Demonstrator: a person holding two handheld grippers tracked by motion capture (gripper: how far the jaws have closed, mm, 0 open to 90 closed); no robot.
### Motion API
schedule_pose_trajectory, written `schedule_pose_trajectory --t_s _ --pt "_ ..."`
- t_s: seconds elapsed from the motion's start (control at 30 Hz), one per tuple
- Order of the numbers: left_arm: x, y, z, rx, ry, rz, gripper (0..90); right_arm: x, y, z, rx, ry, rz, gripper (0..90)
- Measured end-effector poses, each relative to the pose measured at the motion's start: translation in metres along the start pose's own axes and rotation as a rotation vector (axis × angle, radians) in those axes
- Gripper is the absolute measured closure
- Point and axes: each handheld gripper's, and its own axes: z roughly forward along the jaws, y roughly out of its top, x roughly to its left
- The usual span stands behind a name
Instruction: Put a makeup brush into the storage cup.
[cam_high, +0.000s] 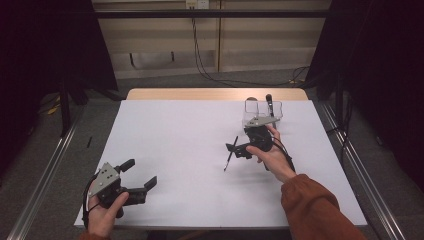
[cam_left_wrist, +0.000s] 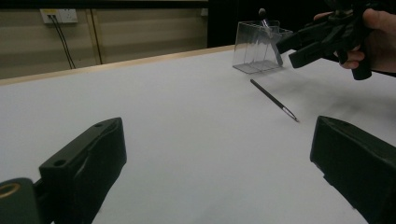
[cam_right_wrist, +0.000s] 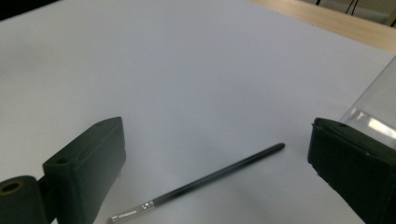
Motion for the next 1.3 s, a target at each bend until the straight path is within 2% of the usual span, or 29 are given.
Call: schedule_pose_trajectory --t_s 0.07,0.17,0.3,0.37,0.43,0.53,0.67,0.9,1.03,1.13,1.3 --pt "0.000 0.000 0.000 0.002 0.000 0.003 3.6 -0.002 -0.001 0.003 0.051 -0.002 0.013 5.0" --pt "0.000 0.000 0.001 0.005 0.001 0.002 3.6 -0.005 -0.002 0.005 0.074 -0.006 0.022 5.2" --pt "-0.001 0.000 0.001 0.004 0.001 0.002 3.6 -0.006 0.004 0.007 0.133 0.002 0.024 5.3" --pt "-0.001 0.000 0.001 0.000 -0.002 0.001 3.5 -0.008 0.009 0.008 0.183 0.011 0.035 7.9" --pt "0.000 0.000 0.001 0.005 0.000 0.005 3.5 -0.007 0.011 0.009 0.189 0.012 0.034 6.4" --pt "0.000 -0.001 0.002 0.004 0.000 0.005 3.5 -0.007 0.014 0.013 0.245 0.031 0.043 6.5" --pt "0.001 -0.001 0.002 0.013 0.004 0.000 3.5 -0.005 0.015 0.019 0.307 0.029 0.049 6.1" --pt "0.001 -0.001 0.002 0.013 0.001 0.004 3.5 -0.004 0.017 0.021 0.355 0.009 0.045 6.0" --pt "0.001 -0.001 0.002 0.012 0.000 0.004 3.5 -0.005 0.020 0.024 0.423 0.022 0.052 4.8" --pt "0.002 -0.001 0.001 0.010 0.001 0.005 3.5 -0.004 0.022 0.026 0.442 0.023 0.041 4.8" --pt "0.001 -0.001 0.002 0.012 0.002 0.000 3.5 -0.001 0.025 0.032 0.508 -0.001 0.052 7.4"
